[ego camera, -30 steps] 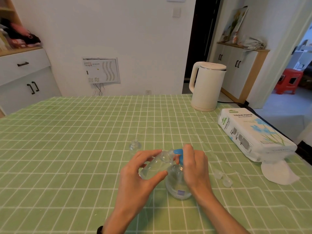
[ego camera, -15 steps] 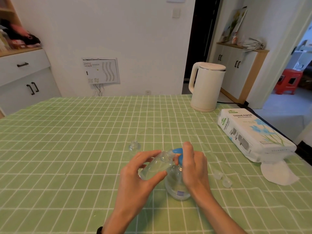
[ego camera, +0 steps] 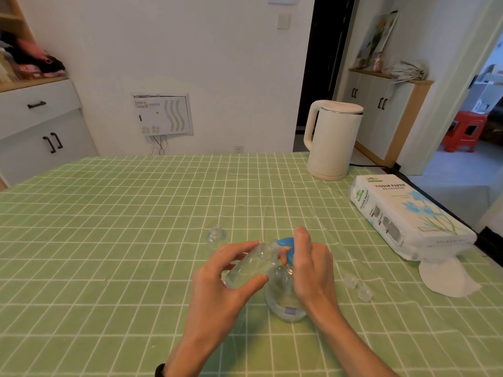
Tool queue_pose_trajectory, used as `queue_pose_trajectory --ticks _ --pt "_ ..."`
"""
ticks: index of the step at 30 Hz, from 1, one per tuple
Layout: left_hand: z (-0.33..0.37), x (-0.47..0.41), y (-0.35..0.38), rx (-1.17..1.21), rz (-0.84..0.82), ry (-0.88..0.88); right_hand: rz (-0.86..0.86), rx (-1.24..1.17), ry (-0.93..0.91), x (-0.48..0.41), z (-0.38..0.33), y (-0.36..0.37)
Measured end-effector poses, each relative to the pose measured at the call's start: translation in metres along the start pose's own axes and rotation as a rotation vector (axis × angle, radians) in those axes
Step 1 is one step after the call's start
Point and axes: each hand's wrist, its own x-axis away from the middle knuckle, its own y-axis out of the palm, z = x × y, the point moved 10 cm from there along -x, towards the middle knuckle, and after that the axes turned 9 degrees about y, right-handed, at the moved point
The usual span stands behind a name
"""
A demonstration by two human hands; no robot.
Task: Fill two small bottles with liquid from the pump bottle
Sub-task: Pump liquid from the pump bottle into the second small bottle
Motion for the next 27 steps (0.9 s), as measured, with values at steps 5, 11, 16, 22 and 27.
queue_pose_trajectory --ticks 5,11,16,22,27 --pt "-0.001 0.000 0.001 0.001 -0.001 0.001 -0.006 -0.003 -0.036 0.000 -0.005 -0.001" --pt "-0.003 0.000 0.005 0.006 -0.019 0.004 -0.002 0.048 -0.113 0.002 -0.010 -0.002" --pt "-0.002 0.001 0.003 0.022 -0.009 -0.003 -0.016 0.011 -0.029 0.001 -0.002 0.001" --pt "-0.001 0.000 0.002 0.019 -0.009 -0.002 -0.004 -0.013 -0.023 0.000 -0.001 -0.001" --pt "-0.002 0.001 0.004 0.008 -0.008 0.003 0.014 0.046 -0.127 0.000 -0.011 -0.003"
